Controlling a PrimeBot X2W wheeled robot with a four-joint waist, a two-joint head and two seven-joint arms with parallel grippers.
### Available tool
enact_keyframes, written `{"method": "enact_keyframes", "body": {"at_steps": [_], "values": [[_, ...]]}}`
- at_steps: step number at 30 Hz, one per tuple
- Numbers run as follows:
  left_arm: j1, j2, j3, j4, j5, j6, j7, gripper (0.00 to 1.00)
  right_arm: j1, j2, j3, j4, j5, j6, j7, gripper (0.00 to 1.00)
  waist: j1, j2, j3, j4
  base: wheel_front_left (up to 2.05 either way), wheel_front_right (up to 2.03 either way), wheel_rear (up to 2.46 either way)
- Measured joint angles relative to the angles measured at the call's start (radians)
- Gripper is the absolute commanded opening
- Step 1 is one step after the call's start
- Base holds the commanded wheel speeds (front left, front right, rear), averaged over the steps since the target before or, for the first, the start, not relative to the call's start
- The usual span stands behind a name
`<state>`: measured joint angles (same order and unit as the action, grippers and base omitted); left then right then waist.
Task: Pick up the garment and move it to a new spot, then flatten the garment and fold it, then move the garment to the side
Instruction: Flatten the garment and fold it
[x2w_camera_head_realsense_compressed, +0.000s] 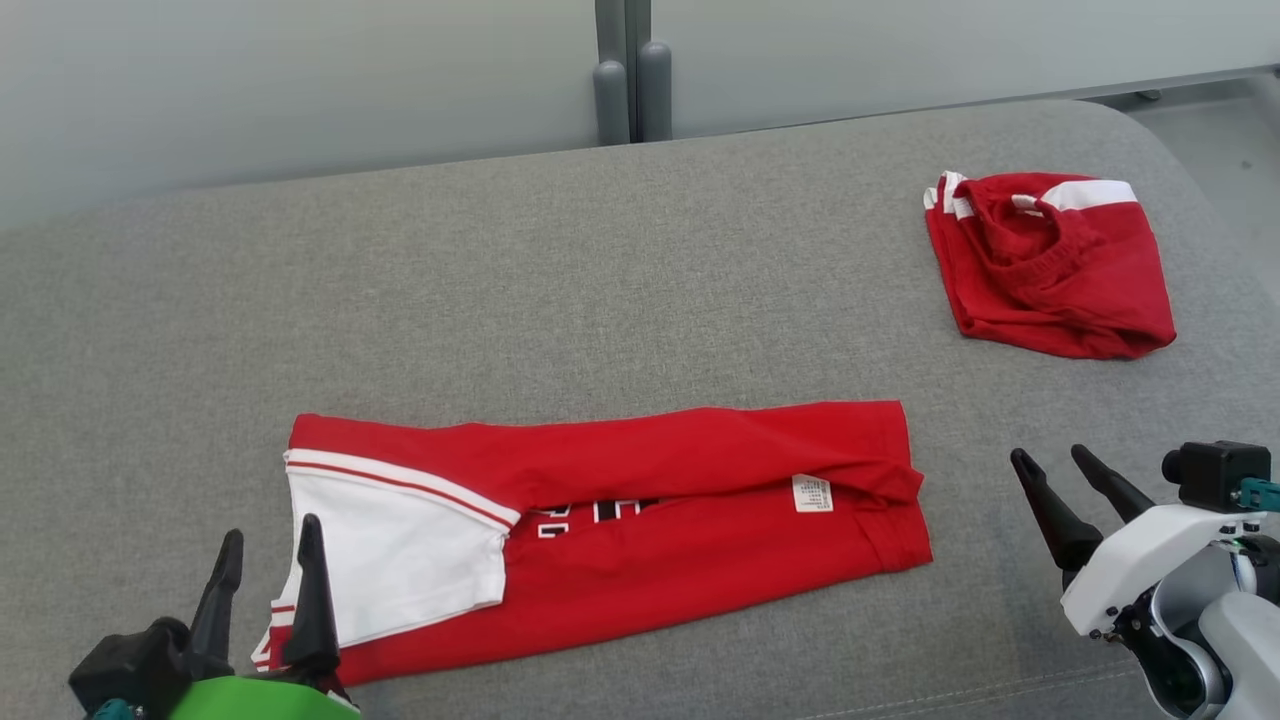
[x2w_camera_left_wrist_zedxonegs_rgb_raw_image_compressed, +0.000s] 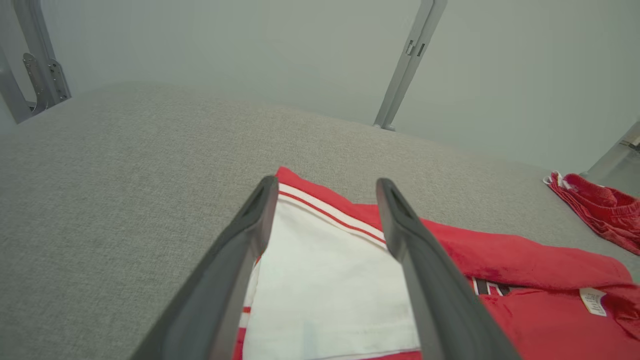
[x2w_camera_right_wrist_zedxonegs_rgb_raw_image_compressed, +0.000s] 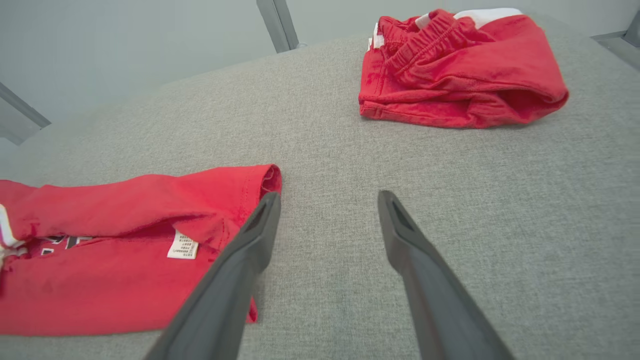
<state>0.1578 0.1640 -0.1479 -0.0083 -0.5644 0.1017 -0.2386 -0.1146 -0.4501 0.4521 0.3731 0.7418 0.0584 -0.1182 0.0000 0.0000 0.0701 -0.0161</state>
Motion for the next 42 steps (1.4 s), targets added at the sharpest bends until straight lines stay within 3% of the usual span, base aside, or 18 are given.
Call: {"method": "enact_keyframes", "body": {"at_steps": [15,29,30,31,32,33,36,37,42], "values": [[-0.029,-0.021,-0.056,-0.029,0.027,0.0,0.03,1.0,-0.012,0.096,-0.038,0.092,0.191,0.003,0.121,1.0,0.0,0.0,-0.024,0.083,0.0,0.0,0.0],[-0.026,-0.023,-0.022,-0.044,0.033,0.006,0.041,1.0,-0.042,0.129,-0.042,0.202,0.244,-0.006,0.217,1.0,0.0,0.0,0.0,0.199,0.0,0.0,0.0],[-0.025,-0.023,-0.02,-0.045,0.032,0.008,0.041,1.0,-0.044,0.129,-0.041,0.204,0.245,-0.006,0.221,0.91,0.0,0.0,0.001,0.199,0.0,0.0,0.0],[-0.025,-0.023,-0.018,-0.046,0.032,0.013,0.041,1.0,-0.046,0.128,-0.039,0.205,0.245,-0.004,0.221,0.68,0.0,0.0,0.002,0.2,0.0,0.0,0.0],[-0.025,-0.023,-0.016,-0.048,0.032,0.013,0.041,1.0,-0.049,0.129,-0.038,0.207,0.245,0.002,0.224,0.68,0.0,0.0,0.003,0.199,0.0,0.0,0.0],[-0.024,-0.023,-0.015,-0.05,0.032,0.013,0.041,1.0,-0.052,0.129,-0.036,0.208,0.245,0.003,0.227,0.45,0.0,0.0,0.004,0.198,0.0,0.0,0.0],[-0.018,-0.024,-0.002,-0.06,0.032,0.013,0.04,1.0,-0.073,0.132,-0.02,0.211,0.245,0.011,0.243,0.22,0.0,0.0,0.008,0.191,0.0,0.0,0.0],[-0.015,-0.025,0.001,-0.06,0.032,0.013,0.04,1.0,-0.079,0.136,-0.016,0.212,0.245,0.012,0.244,0.04,0.0,0.0,0.009,0.188,0.0,0.0,0.0],[-0.013,-0.027,0.008,-0.064,0.032,0.014,0.04,1.0,-0.092,0.138,-0.015,0.224,0.244,0.021,0.244,0.0,0.0,0.0,0.017,0.17,0.0,0.0,0.0]]}}
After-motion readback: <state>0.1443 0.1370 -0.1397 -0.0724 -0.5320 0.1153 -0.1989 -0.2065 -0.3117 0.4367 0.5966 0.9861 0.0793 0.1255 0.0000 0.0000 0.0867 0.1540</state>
